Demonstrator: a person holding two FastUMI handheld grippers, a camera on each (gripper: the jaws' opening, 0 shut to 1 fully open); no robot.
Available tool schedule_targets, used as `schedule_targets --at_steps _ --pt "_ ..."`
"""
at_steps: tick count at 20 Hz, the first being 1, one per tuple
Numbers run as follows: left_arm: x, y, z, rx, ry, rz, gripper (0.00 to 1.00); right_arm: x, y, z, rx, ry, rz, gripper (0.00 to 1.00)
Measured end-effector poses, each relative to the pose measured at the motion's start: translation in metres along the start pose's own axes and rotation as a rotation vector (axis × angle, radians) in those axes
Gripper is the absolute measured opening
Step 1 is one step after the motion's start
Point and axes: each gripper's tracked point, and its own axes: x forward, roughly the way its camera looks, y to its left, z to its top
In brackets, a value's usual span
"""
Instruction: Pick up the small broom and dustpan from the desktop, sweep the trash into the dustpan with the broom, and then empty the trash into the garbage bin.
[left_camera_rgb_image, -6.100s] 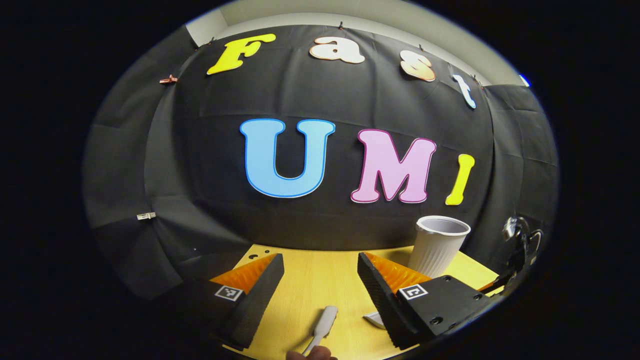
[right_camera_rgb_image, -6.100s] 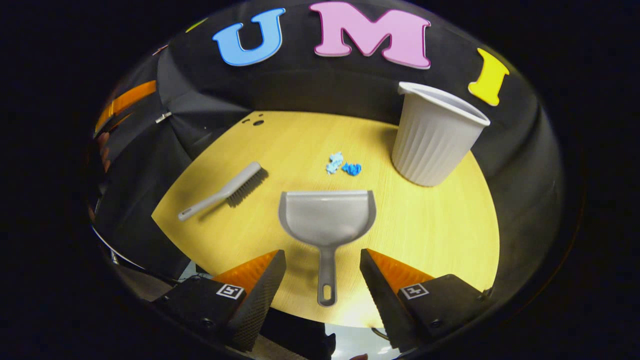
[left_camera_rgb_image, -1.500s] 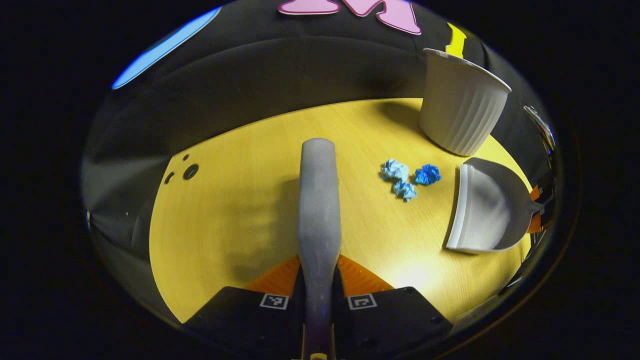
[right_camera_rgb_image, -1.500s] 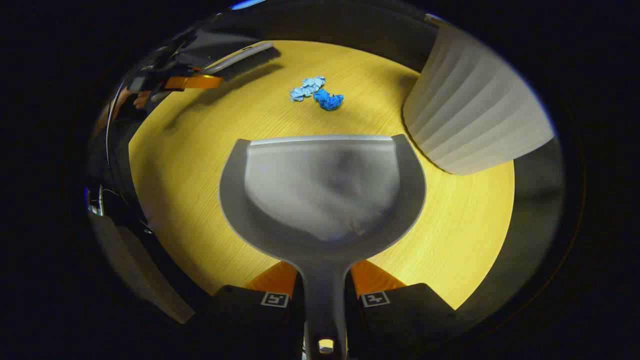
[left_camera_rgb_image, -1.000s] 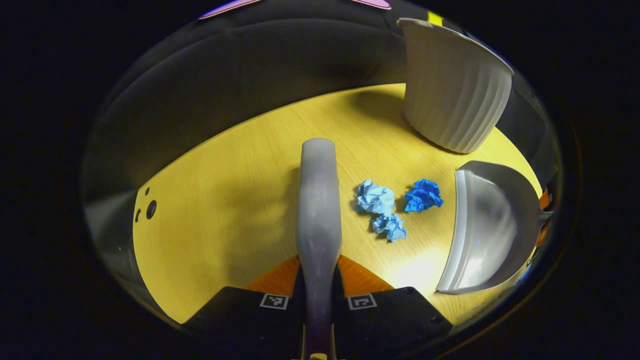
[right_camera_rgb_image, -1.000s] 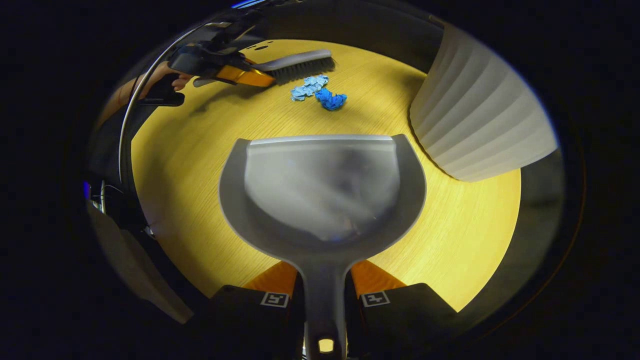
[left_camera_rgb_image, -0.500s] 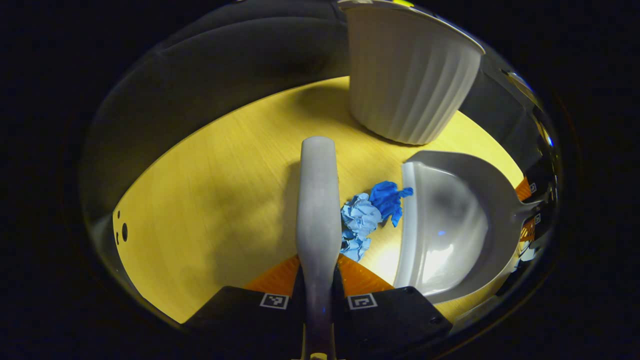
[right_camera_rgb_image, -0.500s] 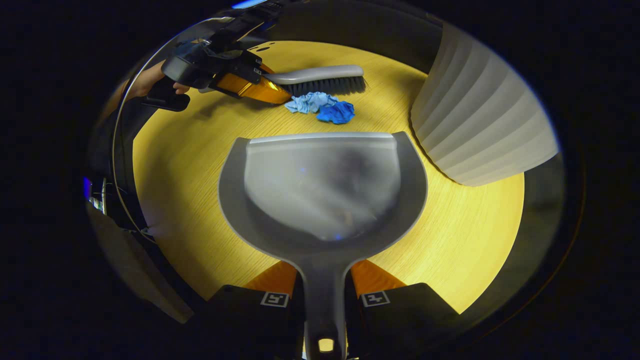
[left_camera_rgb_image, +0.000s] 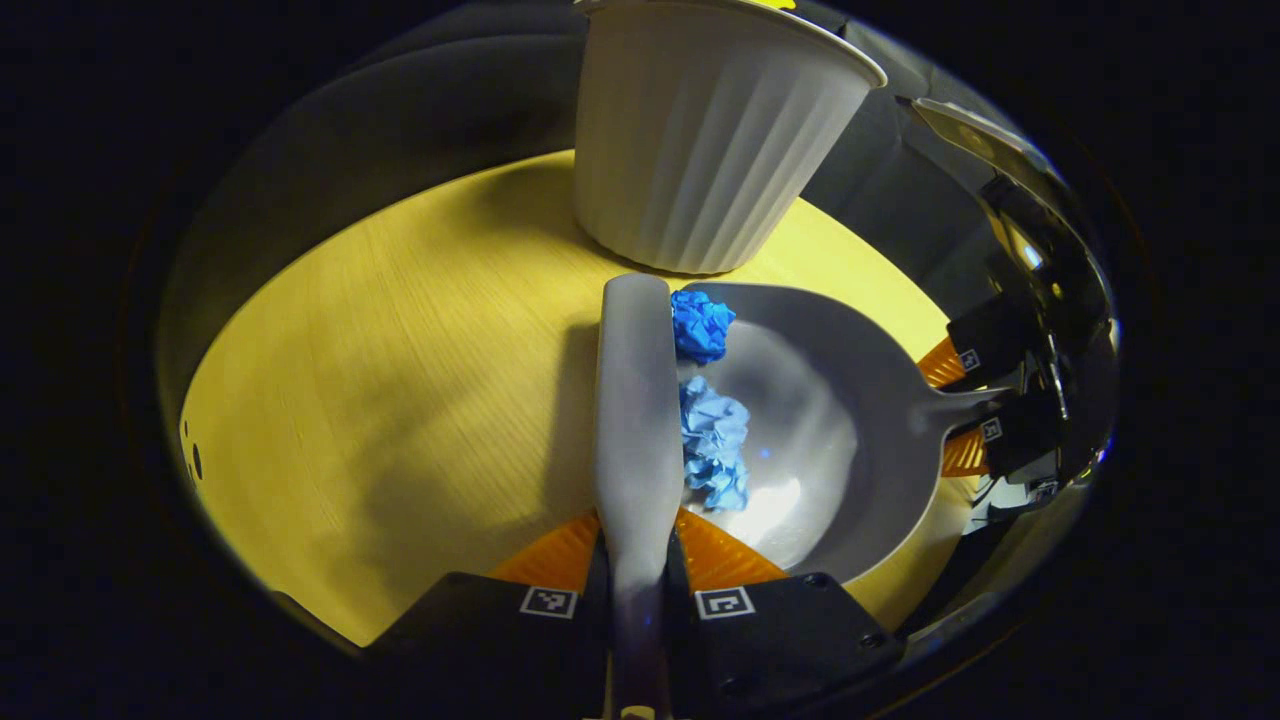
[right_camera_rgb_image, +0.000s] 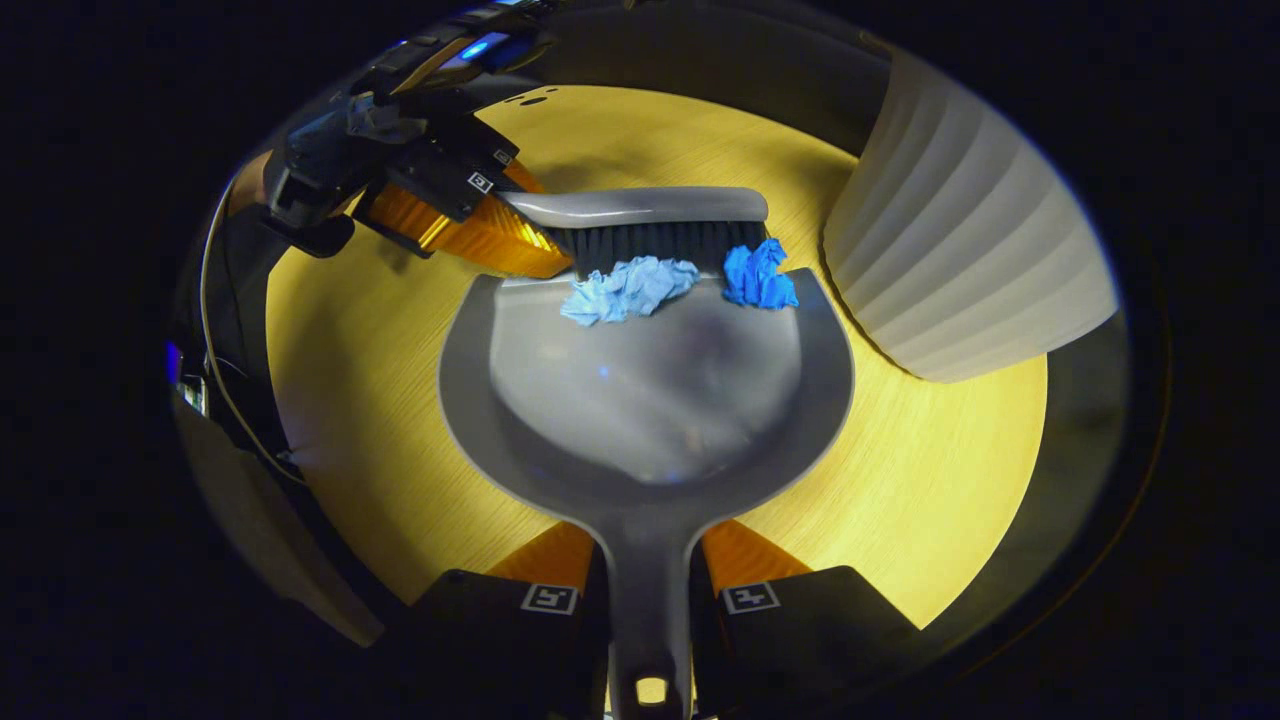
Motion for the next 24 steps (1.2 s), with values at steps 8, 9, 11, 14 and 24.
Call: schedule_targets --at_steps 8,9,11,14,24 --pt "-0.038 0.04 0.005 -0.073 -0.141 0.152 0.28 -0.011 0.007 0.004 0.086 -0.046 -0.056 0.38" --pt "-0.047 0.053 0.001 -0.095 -0.155 0.182 0.28 -0.014 0.01 0.005 0.11 -0.044 -0.064 0.38" --pt "-0.061 0.079 -0.017 -0.135 -0.176 0.239 0.28 -0.019 0.016 0.006 0.165 -0.043 -0.084 0.37" --pt "-0.071 0.122 -0.054 -0.206 -0.191 0.291 0.28 -0.019 0.029 0.004 0.246 -0.05 -0.122 0.37" --pt "-0.075 0.2 -0.181 -0.247 -0.146 0.322 0.28 -0.043 0.06 0.022 0.478 -0.058 -0.23 0.37"
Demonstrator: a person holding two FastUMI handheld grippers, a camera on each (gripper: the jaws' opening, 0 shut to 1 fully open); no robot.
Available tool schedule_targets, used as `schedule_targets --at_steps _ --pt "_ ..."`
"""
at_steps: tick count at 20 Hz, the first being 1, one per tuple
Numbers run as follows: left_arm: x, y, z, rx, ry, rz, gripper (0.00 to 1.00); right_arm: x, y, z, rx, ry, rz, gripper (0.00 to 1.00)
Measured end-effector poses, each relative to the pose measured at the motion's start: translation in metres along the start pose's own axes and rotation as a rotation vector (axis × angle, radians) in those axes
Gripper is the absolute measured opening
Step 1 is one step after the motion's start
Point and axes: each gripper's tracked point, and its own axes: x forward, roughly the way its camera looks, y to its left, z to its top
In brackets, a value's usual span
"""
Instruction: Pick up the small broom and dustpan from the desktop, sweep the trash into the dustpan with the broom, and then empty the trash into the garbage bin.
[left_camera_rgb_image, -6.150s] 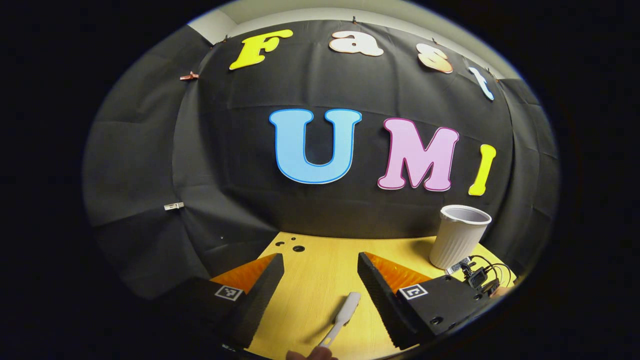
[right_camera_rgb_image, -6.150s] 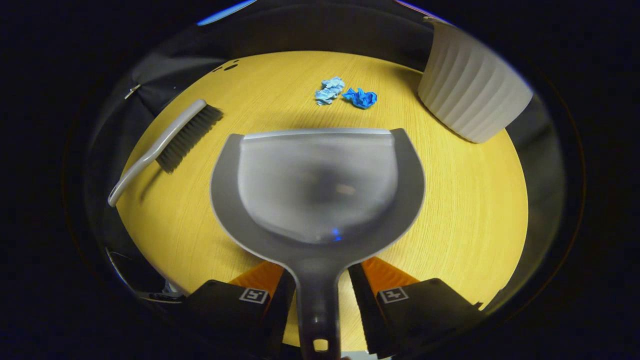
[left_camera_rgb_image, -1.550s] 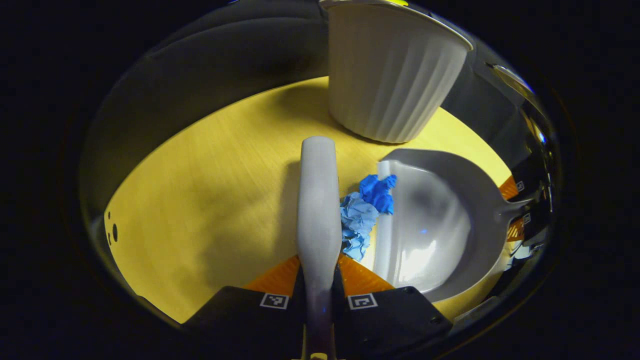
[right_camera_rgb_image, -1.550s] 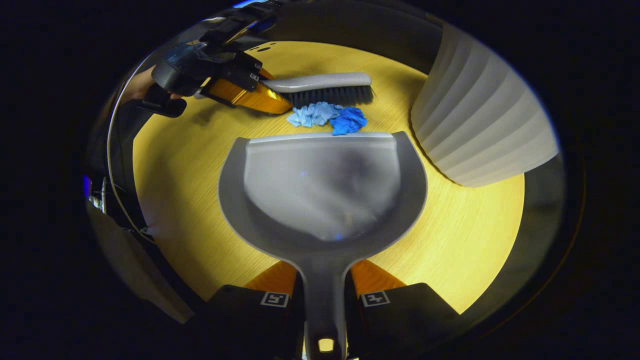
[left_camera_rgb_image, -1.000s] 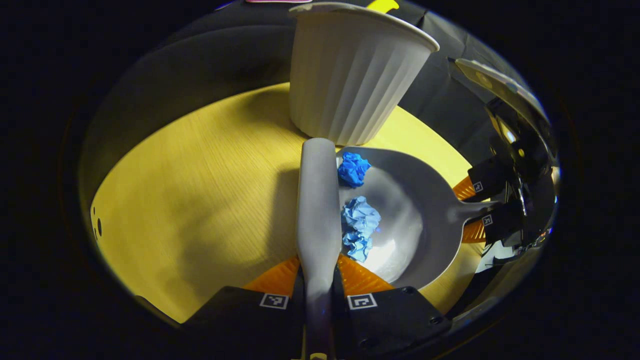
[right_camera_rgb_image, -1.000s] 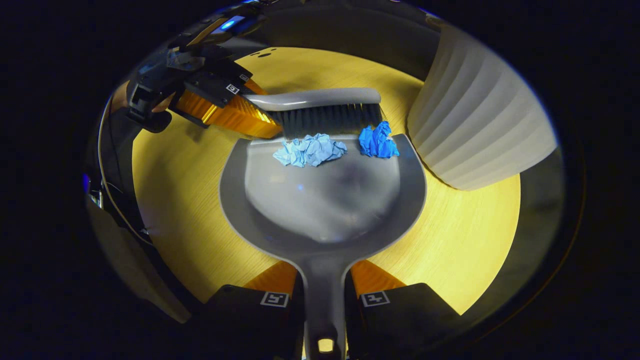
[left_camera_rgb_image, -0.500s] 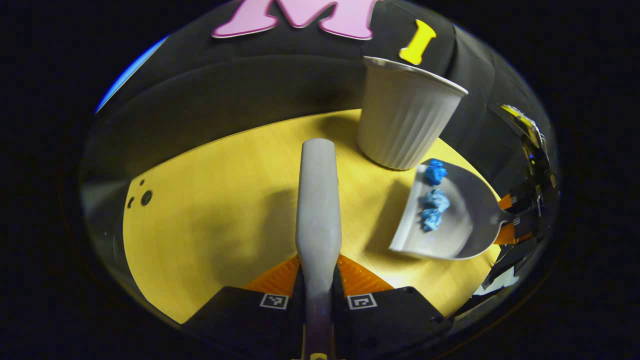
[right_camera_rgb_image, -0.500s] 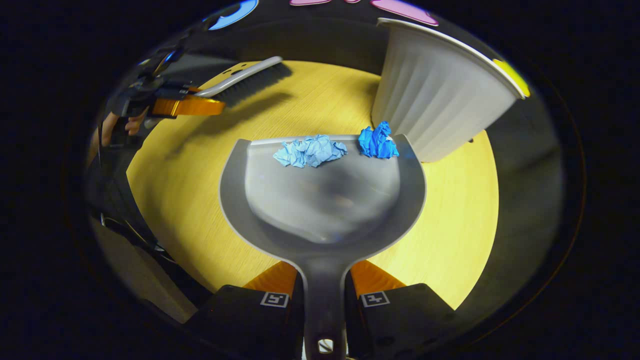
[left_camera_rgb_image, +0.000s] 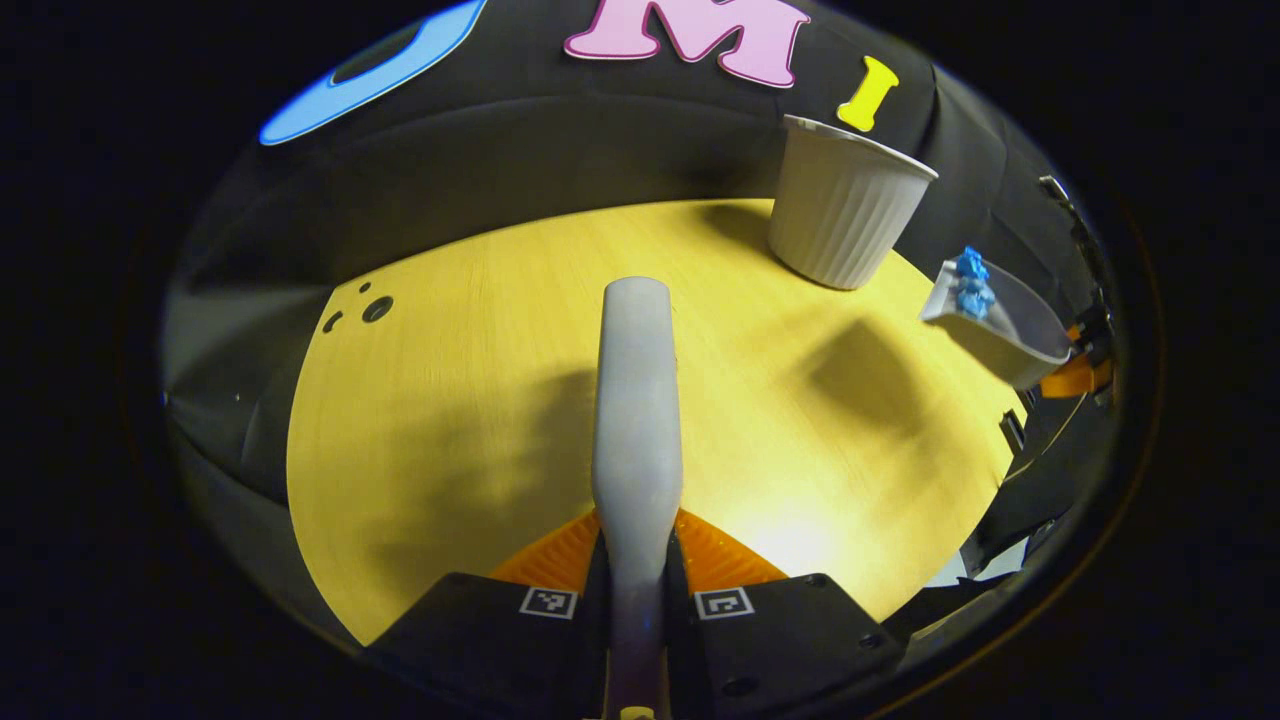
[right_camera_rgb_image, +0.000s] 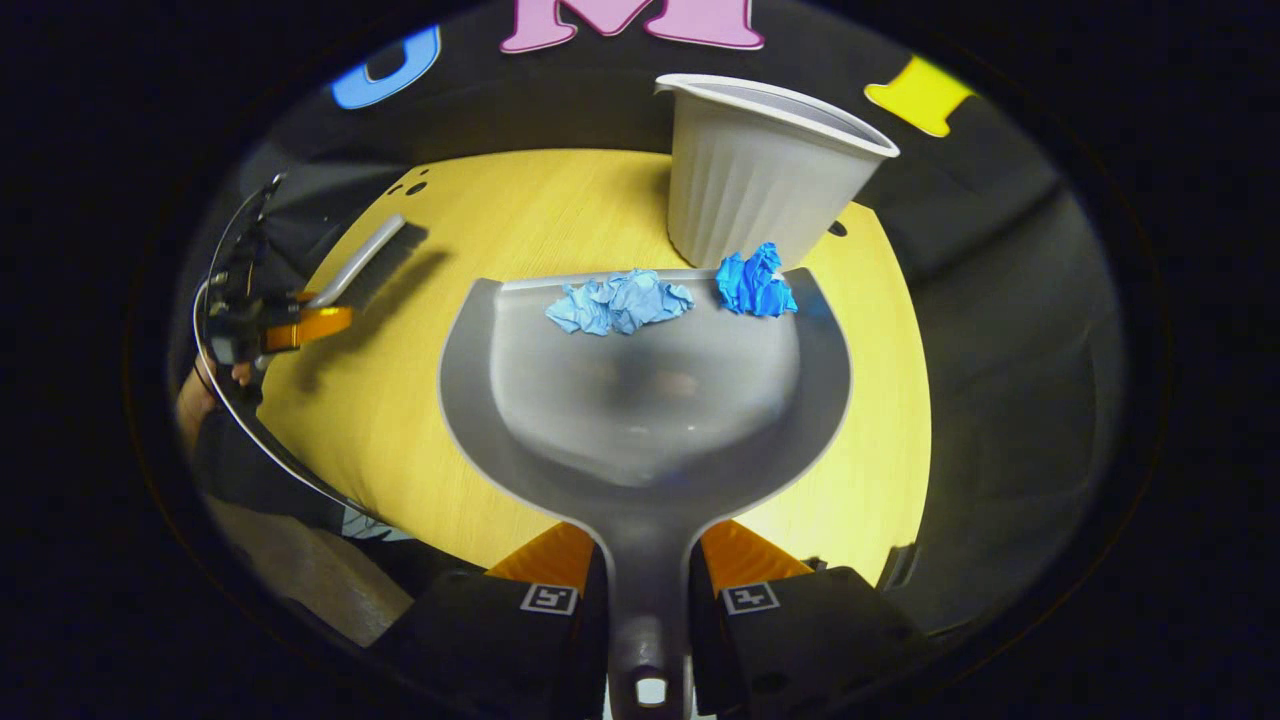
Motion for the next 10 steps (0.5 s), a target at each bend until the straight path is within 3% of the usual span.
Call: schedule_targets --at_steps 6,10 --pt "-0.017 -0.003 -0.025 -0.01 -0.01 -0.017 0.25 0.001 0.004 0.007 0.094 -0.032 -0.038 0.37" --pt "-0.02 0.0 -0.037 -0.03 -0.014 -0.03 0.28 0.004 0.006 0.016 0.177 -0.048 -0.068 0.37"
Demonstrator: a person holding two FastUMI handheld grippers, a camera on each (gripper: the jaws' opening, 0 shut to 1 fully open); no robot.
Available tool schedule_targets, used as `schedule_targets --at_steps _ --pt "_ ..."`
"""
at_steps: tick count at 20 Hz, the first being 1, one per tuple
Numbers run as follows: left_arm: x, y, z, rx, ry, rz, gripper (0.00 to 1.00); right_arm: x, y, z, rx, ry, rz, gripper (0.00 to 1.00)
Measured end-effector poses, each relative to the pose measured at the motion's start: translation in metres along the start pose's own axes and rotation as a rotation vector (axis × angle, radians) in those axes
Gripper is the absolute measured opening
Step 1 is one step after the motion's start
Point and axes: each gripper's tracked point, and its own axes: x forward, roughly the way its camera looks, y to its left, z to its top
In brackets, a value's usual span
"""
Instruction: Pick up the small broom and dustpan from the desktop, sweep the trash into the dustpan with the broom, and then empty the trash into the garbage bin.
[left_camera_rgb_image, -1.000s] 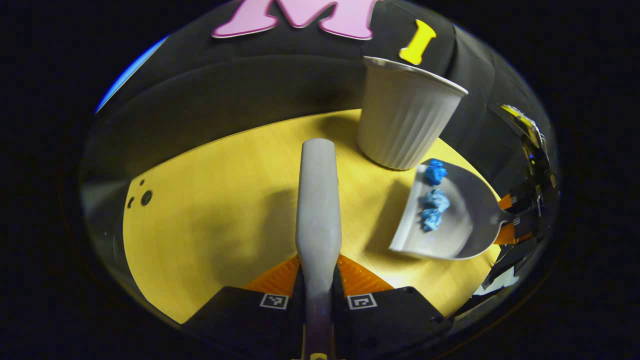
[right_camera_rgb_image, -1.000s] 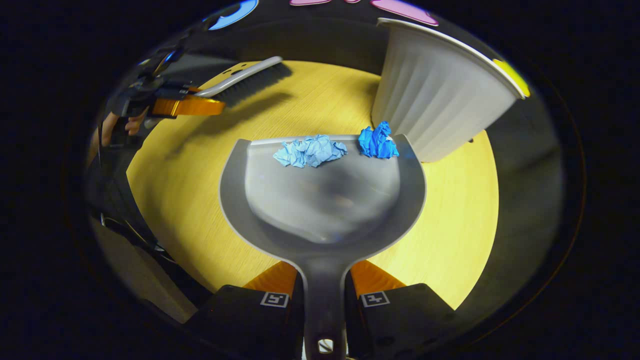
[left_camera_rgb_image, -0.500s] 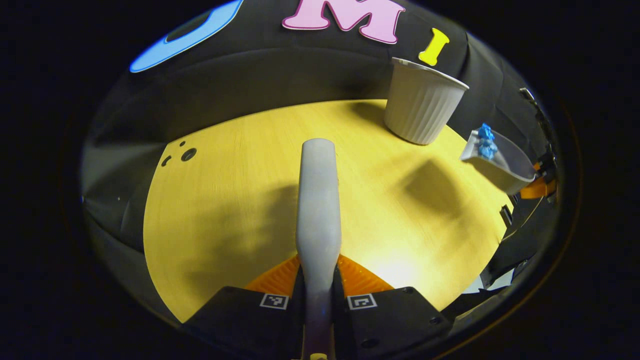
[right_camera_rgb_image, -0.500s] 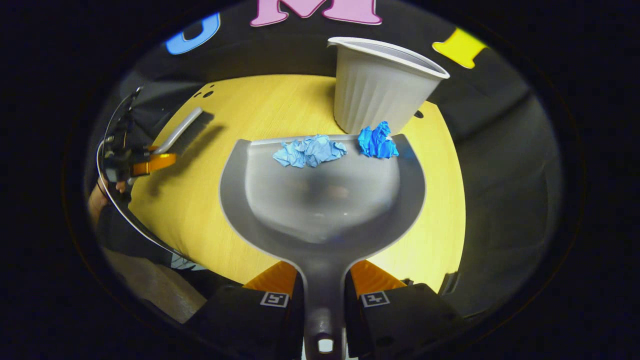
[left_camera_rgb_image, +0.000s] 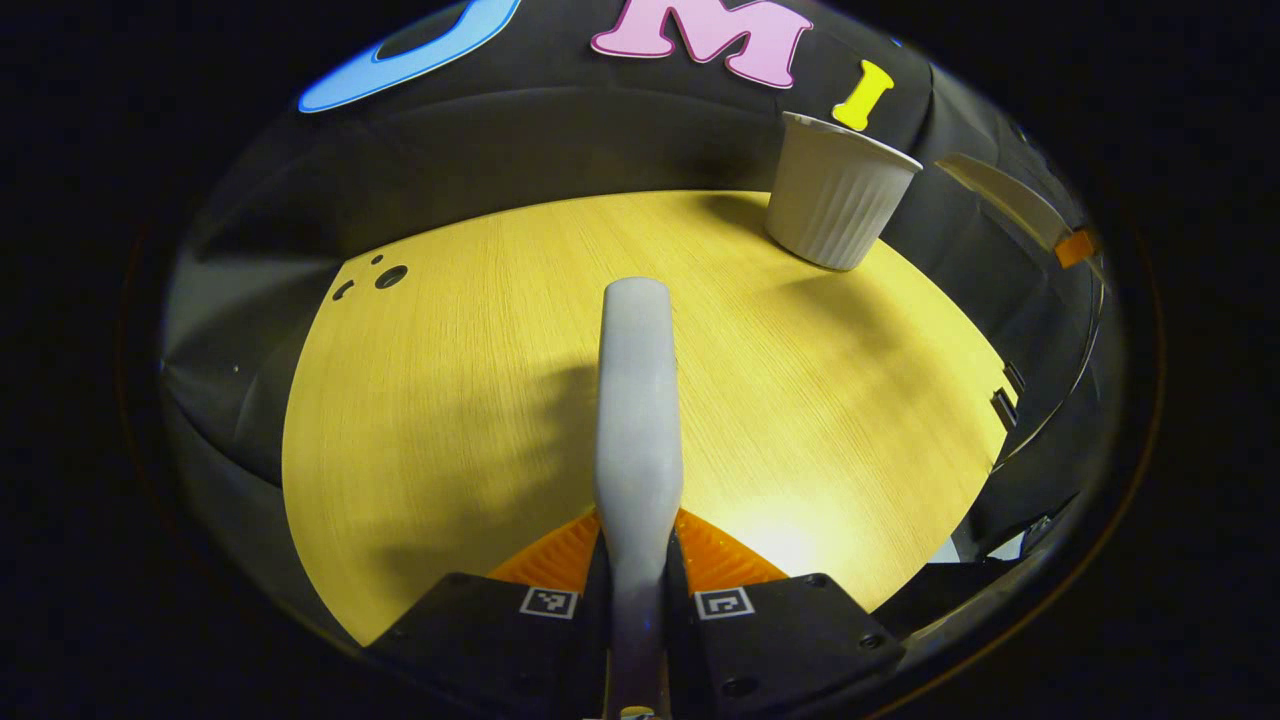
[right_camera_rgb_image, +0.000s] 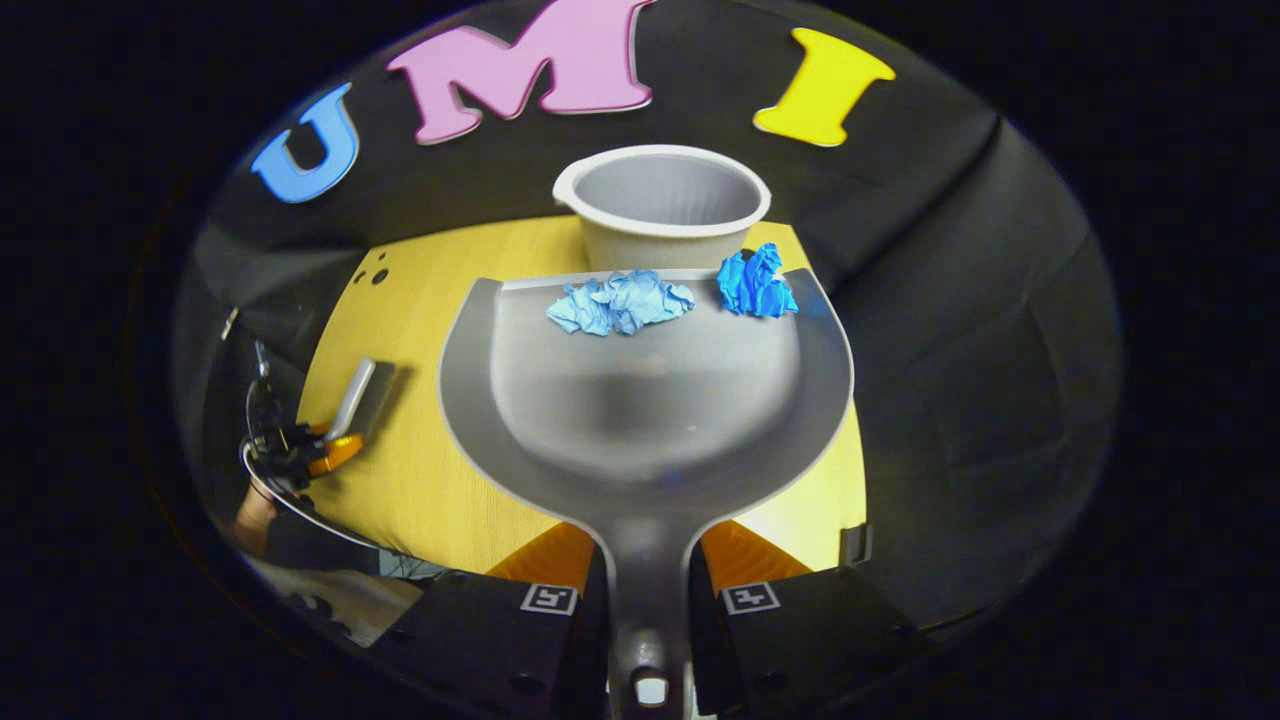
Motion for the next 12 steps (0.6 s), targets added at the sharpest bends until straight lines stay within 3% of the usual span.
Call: schedule_targets --at_steps 6,12 --pt "0.005 -0.002 -0.011 -0.016 0.015 -0.001 0.28 0.016 0.01 -0.001 0.044 -0.007 -0.071 0.37" --pt "0.005 0.008 -0.016 -0.035 0.028 0.016 0.28 0.01 0.01 0.0 0.039 0.061 -0.148 0.37"
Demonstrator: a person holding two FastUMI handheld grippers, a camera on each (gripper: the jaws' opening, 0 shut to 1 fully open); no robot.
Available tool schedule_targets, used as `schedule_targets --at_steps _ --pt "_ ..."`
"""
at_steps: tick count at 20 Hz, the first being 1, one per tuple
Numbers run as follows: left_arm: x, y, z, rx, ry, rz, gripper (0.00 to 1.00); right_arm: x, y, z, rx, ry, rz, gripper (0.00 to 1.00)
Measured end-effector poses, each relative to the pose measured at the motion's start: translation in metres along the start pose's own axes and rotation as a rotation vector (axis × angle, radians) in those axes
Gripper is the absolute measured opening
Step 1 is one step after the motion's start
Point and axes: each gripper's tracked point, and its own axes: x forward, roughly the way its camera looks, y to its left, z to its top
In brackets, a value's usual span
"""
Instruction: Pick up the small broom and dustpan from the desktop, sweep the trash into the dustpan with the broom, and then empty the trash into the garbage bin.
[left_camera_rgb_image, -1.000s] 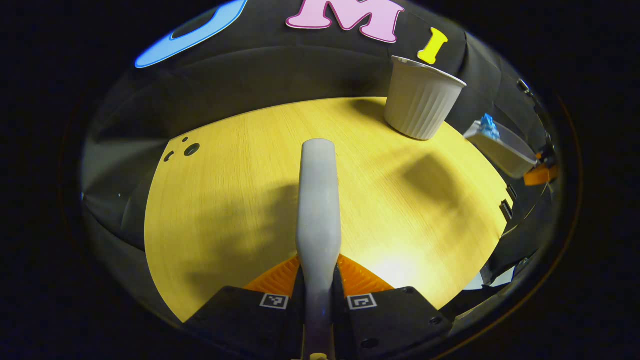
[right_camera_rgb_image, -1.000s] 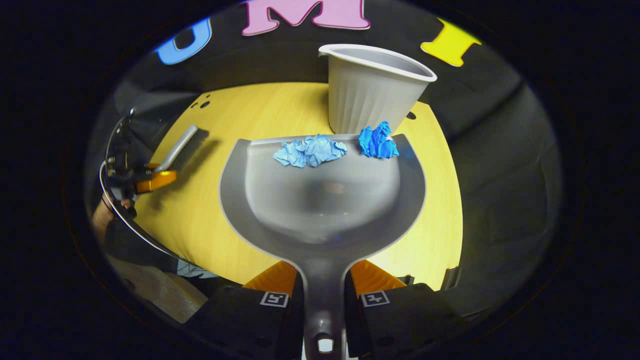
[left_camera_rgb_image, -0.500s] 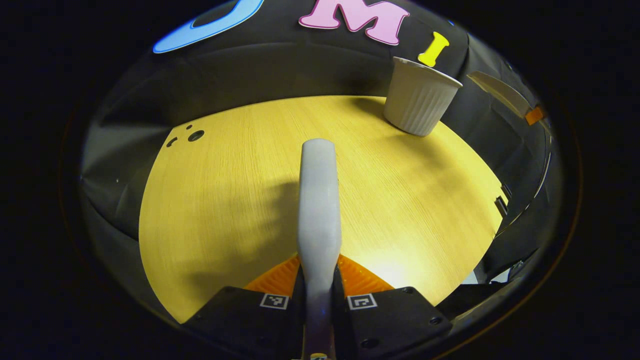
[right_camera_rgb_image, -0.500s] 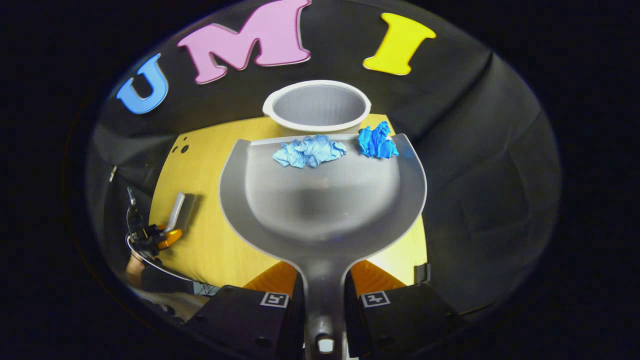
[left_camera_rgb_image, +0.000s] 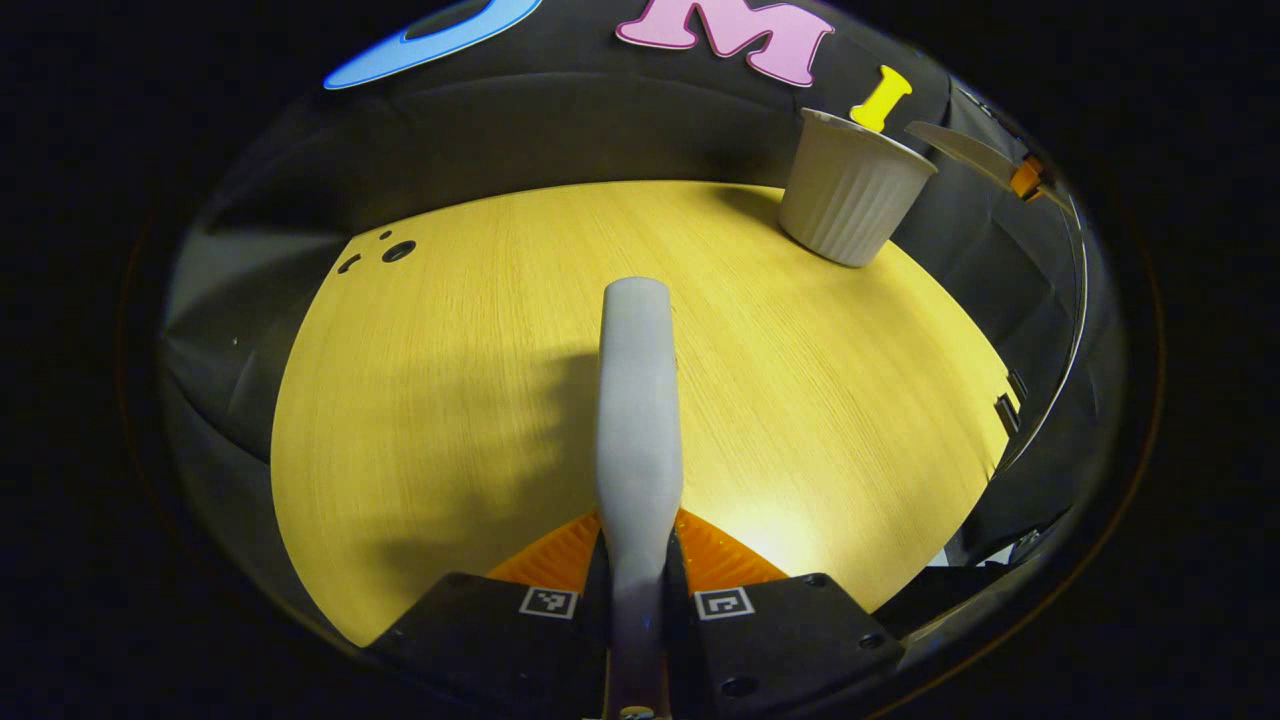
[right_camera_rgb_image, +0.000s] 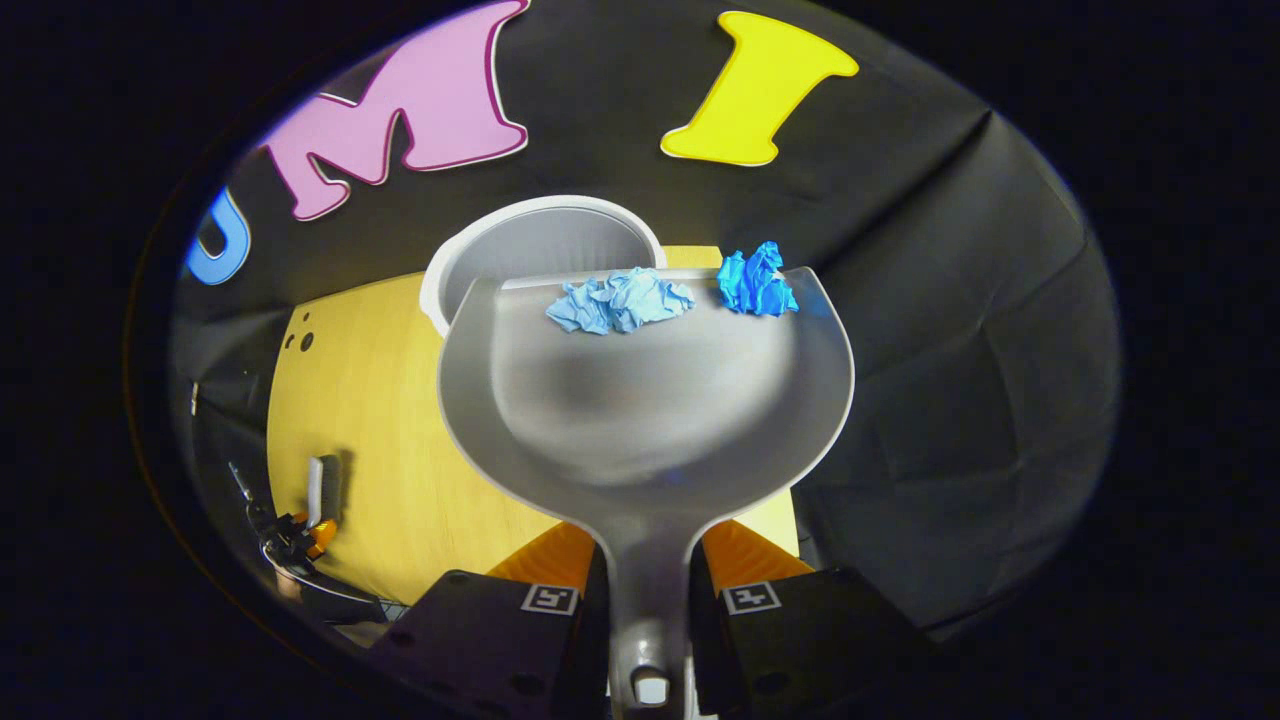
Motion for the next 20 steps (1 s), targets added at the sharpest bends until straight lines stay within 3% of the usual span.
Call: schedule_targets --at_steps 2,8,18,20 --pt "0.001 0.003 -0.002 -0.004 0.006 0.001 0.25 -0.004 -0.003 0.0 -0.026 0.02 -0.038 0.37" --pt "0.008 0.005 0.0 -0.014 0.017 0.013 0.28 -0.004 -0.009 -0.003 -0.098 0.033 -0.082 0.37" --pt "0.003 -0.013 0.001 -0.083 -0.043 0.016 0.31 -0.022 -0.032 0.017 -0.328 0.042 -0.18 0.36" --pt "-0.001 -0.011 -0.008 -0.085 -0.046 0.035 0.28 -0.019 -0.032 0.018 -0.353 0.039 -0.198 0.36"
